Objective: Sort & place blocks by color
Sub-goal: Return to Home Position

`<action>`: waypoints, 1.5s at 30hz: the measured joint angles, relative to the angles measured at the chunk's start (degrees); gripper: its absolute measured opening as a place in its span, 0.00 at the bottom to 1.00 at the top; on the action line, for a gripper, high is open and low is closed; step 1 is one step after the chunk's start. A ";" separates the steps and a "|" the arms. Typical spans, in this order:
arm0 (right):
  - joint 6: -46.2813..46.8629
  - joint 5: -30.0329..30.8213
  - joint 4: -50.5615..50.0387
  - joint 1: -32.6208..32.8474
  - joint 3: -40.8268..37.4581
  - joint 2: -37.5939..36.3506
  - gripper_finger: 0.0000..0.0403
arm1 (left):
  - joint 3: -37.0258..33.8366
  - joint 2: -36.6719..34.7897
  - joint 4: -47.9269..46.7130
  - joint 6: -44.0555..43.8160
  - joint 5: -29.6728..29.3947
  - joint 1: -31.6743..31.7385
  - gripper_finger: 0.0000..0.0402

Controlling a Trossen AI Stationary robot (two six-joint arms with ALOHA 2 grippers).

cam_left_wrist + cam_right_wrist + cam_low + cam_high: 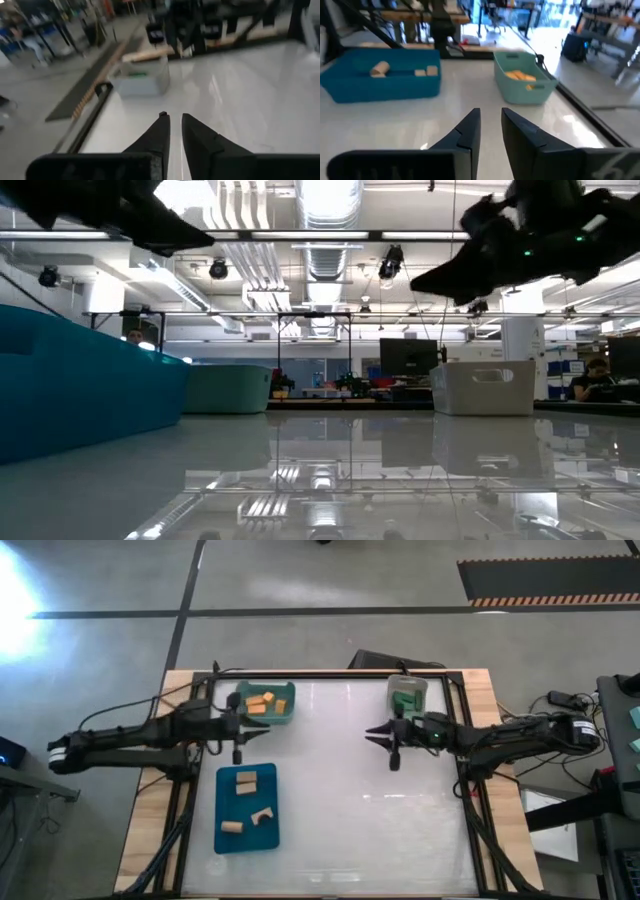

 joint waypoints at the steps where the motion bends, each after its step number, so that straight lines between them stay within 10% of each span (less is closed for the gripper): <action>1: -0.19 0.07 0.06 0.66 -0.93 -1.69 0.16 | -1.34 -1.68 1.71 -0.55 0.02 0.00 0.07; 27: -8.98 2.20 -18.99 3.11 -16.00 -48.13 0.12 | -24.71 -8.98 34.79 -4.47 0.20 0.04 0.00; 45: -18.58 1.65 -15.69 3.11 -17.72 -56.28 0.12 | -27.02 -5.70 39.55 -4.46 0.06 0.04 0.00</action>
